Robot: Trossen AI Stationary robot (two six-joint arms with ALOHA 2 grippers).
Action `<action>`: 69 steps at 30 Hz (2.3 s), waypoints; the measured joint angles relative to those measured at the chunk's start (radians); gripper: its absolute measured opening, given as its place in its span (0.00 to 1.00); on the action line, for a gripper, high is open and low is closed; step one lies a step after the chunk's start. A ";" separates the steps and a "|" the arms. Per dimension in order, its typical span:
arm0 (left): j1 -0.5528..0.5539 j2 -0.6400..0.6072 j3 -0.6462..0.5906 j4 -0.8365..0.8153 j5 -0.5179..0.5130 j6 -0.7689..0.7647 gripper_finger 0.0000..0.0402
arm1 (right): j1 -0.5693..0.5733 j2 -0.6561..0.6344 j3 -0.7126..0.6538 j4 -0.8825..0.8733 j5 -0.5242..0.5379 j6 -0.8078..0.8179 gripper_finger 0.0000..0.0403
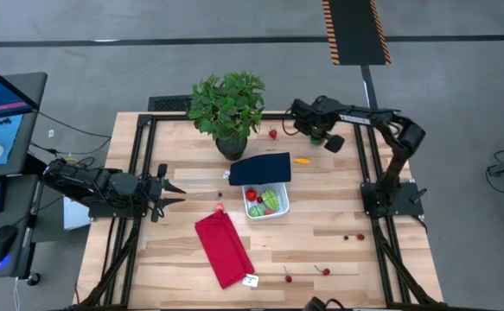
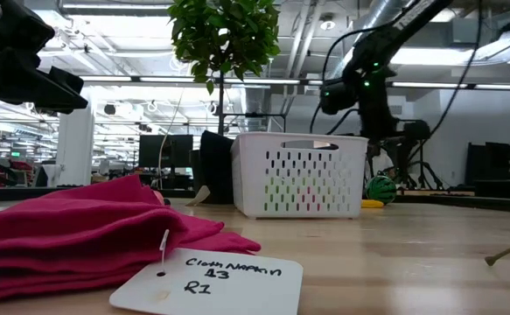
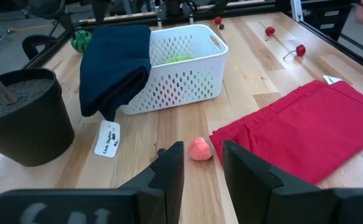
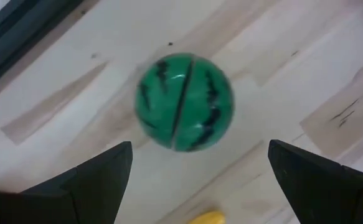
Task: Pick and placing Produce into tupperware
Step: Put the watermelon into the bin
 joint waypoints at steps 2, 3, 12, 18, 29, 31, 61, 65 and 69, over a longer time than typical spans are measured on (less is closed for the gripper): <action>0.000 0.000 0.000 0.000 0.000 0.000 0.25 | -0.001 0.038 0.042 -0.025 0.005 0.000 0.99; 0.000 0.000 0.000 0.000 0.000 0.000 0.25 | -0.001 0.055 0.057 -0.047 0.005 0.000 0.99; 0.000 0.000 0.000 0.000 -0.002 -0.001 0.25 | -0.021 0.114 0.092 -0.055 0.002 0.002 0.99; 0.000 0.000 0.000 0.000 -0.010 -0.002 0.25 | -0.028 0.113 0.092 -0.046 0.004 -0.005 0.99; 0.000 0.000 0.000 0.000 -0.011 -0.003 0.25 | -0.035 0.113 0.065 -0.027 -0.005 0.025 0.99; 0.000 0.000 0.000 0.000 -0.011 -0.004 0.25 | -0.035 0.113 0.065 -0.027 -0.004 0.021 0.99; 0.000 0.000 0.000 0.000 -0.011 -0.004 0.25 | -0.066 0.113 -0.013 0.087 -0.044 -0.052 0.90; 0.000 0.000 0.000 0.000 -0.011 -0.004 0.25 | -0.066 0.113 -0.013 0.086 -0.041 -0.052 0.77; 0.000 0.000 0.000 0.000 -0.011 -0.004 0.25 | -0.066 0.113 -0.013 0.086 -0.040 -0.052 0.66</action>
